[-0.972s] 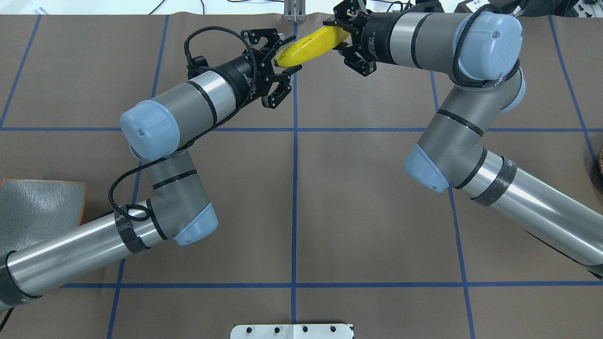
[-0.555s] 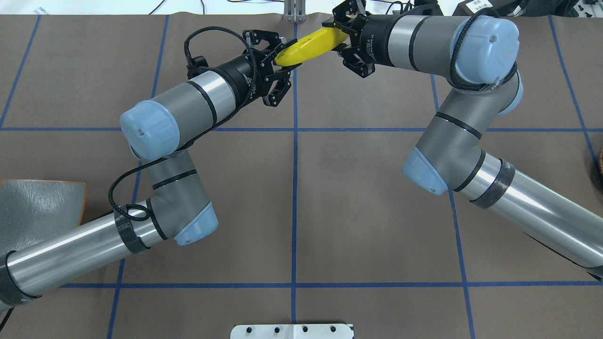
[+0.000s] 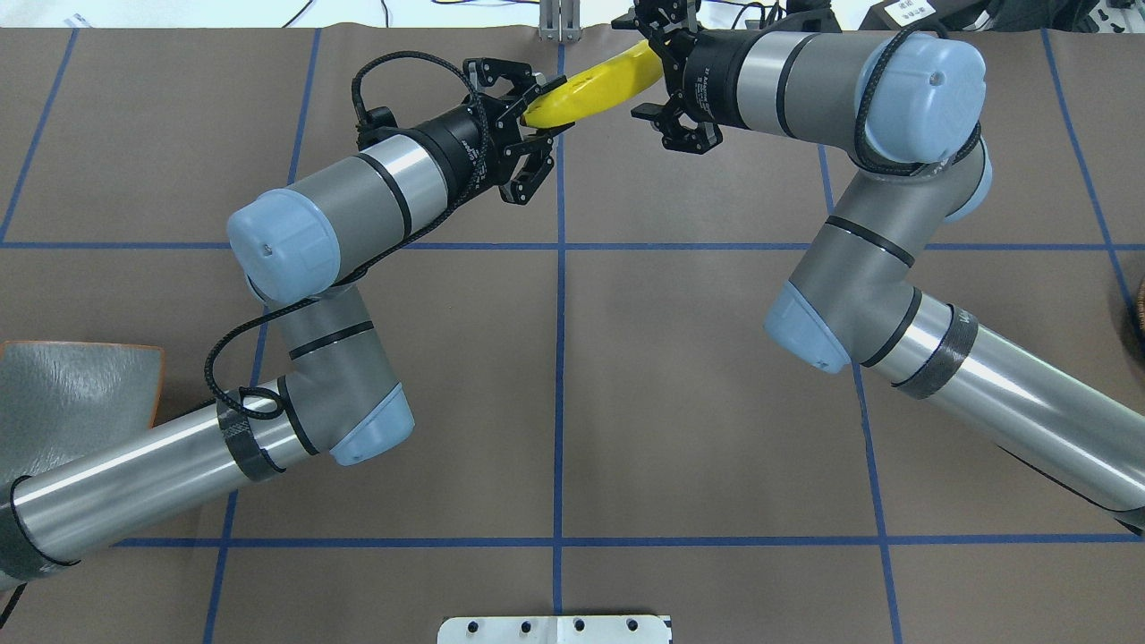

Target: Transfer all bananas from basket to plate

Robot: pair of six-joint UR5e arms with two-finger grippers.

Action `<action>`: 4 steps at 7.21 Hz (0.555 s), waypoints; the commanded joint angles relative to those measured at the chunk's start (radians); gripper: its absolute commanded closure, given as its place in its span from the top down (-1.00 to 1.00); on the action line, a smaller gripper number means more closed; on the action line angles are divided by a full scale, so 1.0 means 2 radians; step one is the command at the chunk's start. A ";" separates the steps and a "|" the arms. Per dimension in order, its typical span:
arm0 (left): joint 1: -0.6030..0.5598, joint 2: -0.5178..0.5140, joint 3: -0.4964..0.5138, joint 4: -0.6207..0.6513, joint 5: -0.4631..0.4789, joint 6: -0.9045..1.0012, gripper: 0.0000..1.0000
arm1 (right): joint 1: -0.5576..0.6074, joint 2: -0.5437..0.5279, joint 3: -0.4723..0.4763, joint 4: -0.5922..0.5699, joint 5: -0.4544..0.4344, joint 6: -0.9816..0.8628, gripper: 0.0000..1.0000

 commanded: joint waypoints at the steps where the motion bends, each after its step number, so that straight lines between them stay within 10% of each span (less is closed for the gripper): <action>1: -0.005 0.001 0.000 0.000 -0.002 0.000 -1.00 | 0.000 -0.003 0.005 0.000 0.000 -0.006 0.99; 4: -0.065 0.023 0.000 0.010 -0.048 0.054 -1.00 | 0.026 -0.026 0.015 -0.020 0.028 -0.069 0.99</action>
